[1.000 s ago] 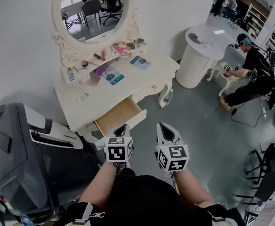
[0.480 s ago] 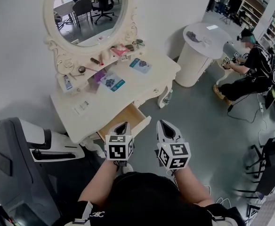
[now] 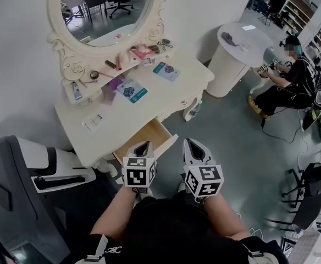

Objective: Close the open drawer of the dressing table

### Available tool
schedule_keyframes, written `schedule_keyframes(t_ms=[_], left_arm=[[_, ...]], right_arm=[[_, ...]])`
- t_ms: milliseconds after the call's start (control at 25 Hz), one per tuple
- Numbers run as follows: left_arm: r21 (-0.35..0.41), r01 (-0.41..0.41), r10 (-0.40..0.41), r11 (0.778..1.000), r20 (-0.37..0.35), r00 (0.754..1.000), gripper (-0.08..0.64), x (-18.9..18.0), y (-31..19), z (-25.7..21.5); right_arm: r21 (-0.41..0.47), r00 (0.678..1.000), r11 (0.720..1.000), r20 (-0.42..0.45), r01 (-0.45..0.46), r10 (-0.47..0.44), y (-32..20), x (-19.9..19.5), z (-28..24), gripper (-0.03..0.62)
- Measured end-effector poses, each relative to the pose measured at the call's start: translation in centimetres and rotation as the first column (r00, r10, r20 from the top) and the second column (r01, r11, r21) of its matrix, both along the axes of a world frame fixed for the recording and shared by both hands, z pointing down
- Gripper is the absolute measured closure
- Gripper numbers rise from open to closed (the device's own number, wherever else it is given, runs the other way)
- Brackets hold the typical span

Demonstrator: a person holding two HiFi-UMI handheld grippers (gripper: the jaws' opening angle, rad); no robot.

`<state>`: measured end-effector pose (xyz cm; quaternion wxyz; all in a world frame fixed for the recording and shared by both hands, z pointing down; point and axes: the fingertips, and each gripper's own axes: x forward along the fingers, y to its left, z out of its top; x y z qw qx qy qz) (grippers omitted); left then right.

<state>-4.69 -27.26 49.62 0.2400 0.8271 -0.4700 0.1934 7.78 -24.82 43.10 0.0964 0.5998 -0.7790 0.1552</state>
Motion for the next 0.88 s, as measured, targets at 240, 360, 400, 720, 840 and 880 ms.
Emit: schedule_keyframes(t_ms=[240,360,400,720,840,880], left_arm=[[-0.002,0.057,-0.057,0.998,0.007,0.998,0.552,0.3,-0.4,0.5],[-0.007,0.102,-0.101,0.995,0.029,0.994,0.552,0.3,-0.5,1.1],[-0.014,0.118,-0.117,0.993,0.029,0.993,0.552,0.2,-0.6,1.4],[-0.109,0.229,-0.222,0.967,0.072,0.972,0.552,-0.5,0.3,5.0],[-0.133,0.252,-0.244,0.959,0.077,0.967,0.551,0.2,1.1,6.8],[-0.146,0.254,-0.244,0.956,0.082,0.966,0.551,0.6,1.5,7.5]], right_arm=[[-0.019,0.997,0.997,0.001,0.079,-0.079,-1.3,0.5,0.7,0.583],[-0.039,0.994,0.994,0.007,0.106,-0.106,-2.1,1.0,1.3,0.583],[-0.044,0.993,0.992,0.01,0.118,-0.118,-2.4,1.1,1.4,0.583],[-0.063,0.97,0.968,0.038,0.242,-0.24,-4.0,0.4,1.8,0.583],[-0.075,0.96,0.957,0.051,0.279,-0.276,-4.3,0.0,2.5,0.583],[-0.082,0.957,0.954,0.054,0.29,-0.286,-4.3,-0.1,2.8,0.583]])
